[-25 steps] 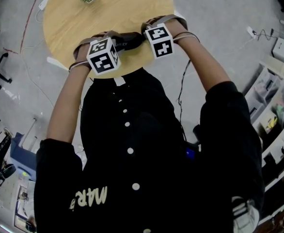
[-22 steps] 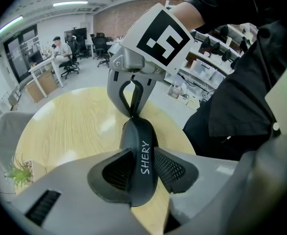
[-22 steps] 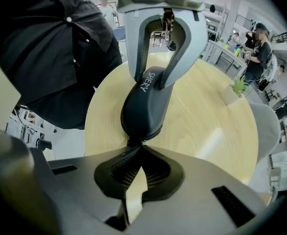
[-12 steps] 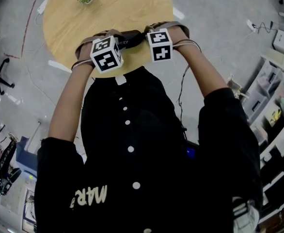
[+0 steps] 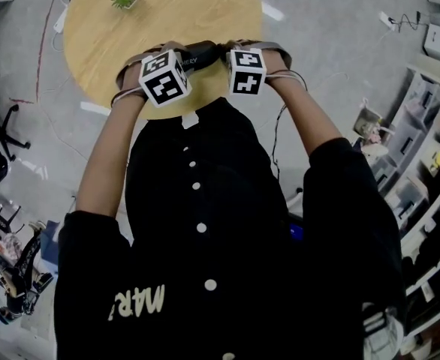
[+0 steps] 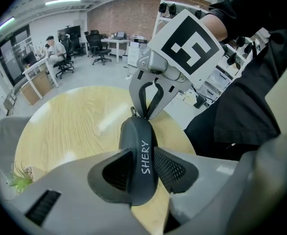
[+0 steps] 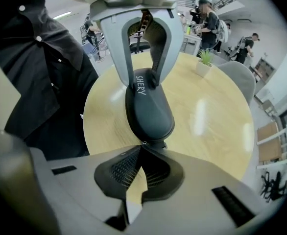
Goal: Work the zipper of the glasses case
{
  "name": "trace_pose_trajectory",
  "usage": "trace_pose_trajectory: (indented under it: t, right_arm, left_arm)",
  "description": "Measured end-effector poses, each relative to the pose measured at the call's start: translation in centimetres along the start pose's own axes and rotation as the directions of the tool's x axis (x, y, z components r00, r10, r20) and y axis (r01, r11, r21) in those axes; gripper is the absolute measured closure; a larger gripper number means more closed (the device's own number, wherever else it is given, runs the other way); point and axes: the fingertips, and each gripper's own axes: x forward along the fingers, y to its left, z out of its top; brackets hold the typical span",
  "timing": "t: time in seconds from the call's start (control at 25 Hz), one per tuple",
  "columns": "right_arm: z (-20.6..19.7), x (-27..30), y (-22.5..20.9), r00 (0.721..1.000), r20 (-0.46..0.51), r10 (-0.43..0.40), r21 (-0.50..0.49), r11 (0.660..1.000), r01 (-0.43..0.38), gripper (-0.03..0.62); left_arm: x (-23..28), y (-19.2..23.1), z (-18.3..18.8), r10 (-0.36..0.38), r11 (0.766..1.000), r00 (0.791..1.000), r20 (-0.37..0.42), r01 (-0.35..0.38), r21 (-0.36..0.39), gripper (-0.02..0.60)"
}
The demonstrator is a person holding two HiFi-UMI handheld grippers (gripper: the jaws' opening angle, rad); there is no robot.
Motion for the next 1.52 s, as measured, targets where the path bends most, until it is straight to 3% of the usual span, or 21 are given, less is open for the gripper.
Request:
trace_pose_trajectory:
  t: [0.2,0.4,0.64,0.96,1.12,1.52]
  right_arm:
    - [0.4,0.1,0.6,0.998,0.045,-0.05,0.153,0.987,0.042,0.588]
    - [0.4,0.1,1.2,0.993,0.083,-0.085,0.307,0.95,0.055,0.588]
    - [2.0,0.5,2.6,0.987,0.125,-0.097,0.4,0.916,0.039,0.588]
    - [3.7,0.6,3.6,0.971,0.152,-0.184,0.585,0.808,0.061,0.587]
    - [4.7,0.9,3.7,0.963,0.16,-0.218,0.654,0.754,0.062,0.586]
    - [7.5,2.1,4.5,0.947,0.175,-0.268,0.747,0.663,0.05,0.586]
  left_arm:
    - [-0.1,-0.1,0.0,0.0,1.0,1.0,-0.012,0.0,-0.001,0.437]
    - [-0.1,-0.3,0.2,0.0,1.0,1.0,-0.02,0.0,-0.008,0.437]
    - [-0.2,-0.4,0.2,-0.011,1.0,1.0,-0.028,0.01,-0.027,0.437]
    - [-0.3,-0.7,0.3,-0.032,0.999,0.998,-0.048,0.031,-0.03,0.439]
    - [-0.7,0.7,1.5,0.005,1.0,1.0,-0.008,-0.005,0.0,0.439]
    - [-0.6,0.8,1.2,-0.01,1.0,1.0,-0.026,0.01,0.008,0.443]
